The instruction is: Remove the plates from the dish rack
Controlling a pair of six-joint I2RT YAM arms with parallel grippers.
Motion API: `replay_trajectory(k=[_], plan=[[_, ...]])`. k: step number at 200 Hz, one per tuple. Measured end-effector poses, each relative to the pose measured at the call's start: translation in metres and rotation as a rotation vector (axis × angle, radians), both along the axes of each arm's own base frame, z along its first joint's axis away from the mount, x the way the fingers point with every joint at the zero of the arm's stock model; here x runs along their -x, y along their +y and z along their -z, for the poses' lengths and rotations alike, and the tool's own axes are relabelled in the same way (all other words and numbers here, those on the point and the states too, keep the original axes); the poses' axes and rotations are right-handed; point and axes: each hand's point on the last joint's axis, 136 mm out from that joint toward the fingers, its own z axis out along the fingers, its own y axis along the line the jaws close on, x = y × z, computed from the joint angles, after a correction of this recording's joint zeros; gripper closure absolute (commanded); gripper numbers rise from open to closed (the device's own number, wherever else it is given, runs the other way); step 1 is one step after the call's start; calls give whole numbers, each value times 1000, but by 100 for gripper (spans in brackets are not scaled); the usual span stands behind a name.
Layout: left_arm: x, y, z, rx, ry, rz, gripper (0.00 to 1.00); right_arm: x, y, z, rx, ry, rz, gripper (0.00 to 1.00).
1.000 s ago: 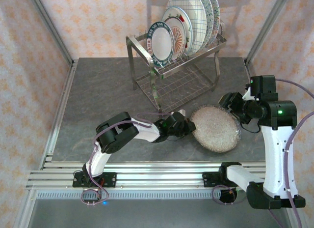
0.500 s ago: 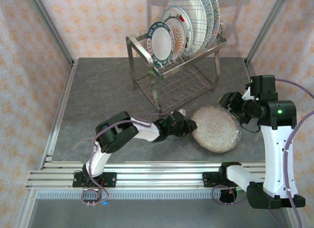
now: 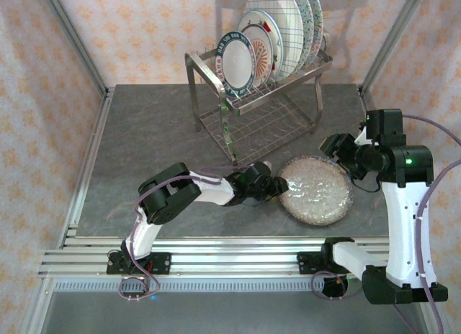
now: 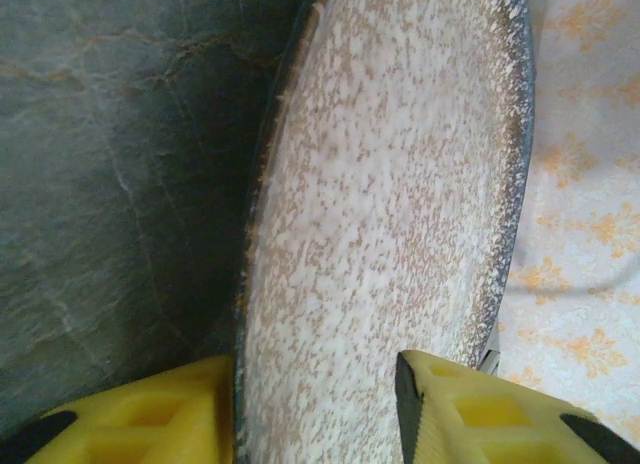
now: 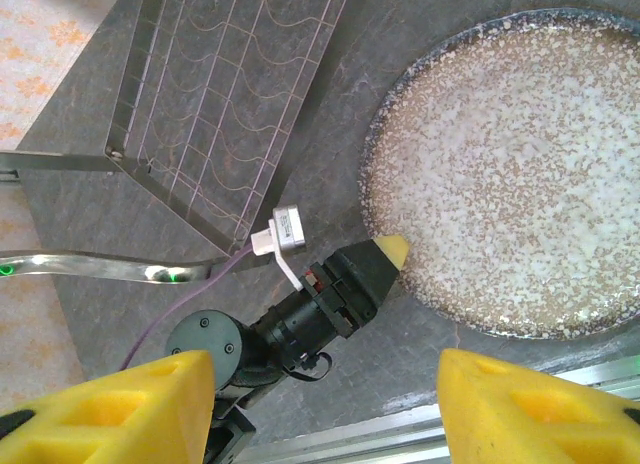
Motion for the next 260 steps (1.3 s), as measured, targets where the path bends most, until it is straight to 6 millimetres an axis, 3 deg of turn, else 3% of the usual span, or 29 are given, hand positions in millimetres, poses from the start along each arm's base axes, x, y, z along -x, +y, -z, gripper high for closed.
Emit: replay_trajectory(k=[51,83,123,168,192,230,244,246,256,260], plan=[[4,10,-9,-64,16,13,34,-5,-5,-4,21,-31,20,40],[7,19,-24,-98,6,24,31,-13,-11,-17,55,-102,34,40],[0,35,-58,-104,-47,-1,31,-38,-18,-68,121,-304,29,41],[1,54,-106,-105,-123,-17,31,-85,-21,-128,214,-566,-12,43],[6,70,-143,-97,-188,-25,30,-119,-21,-154,284,-672,-46,43],[12,96,-225,-68,-342,-51,28,-166,-14,-185,377,-807,-131,44],[15,107,-268,-38,-430,-65,27,-179,-8,-192,403,-859,-183,44],[16,110,-282,-24,-461,-68,27,-181,-6,-193,409,-870,-194,44],[18,117,-307,-5,-517,-78,27,-187,-2,-193,427,-890,-232,43],[20,122,-328,18,-561,-86,27,-190,0,-193,435,-900,-250,43]])
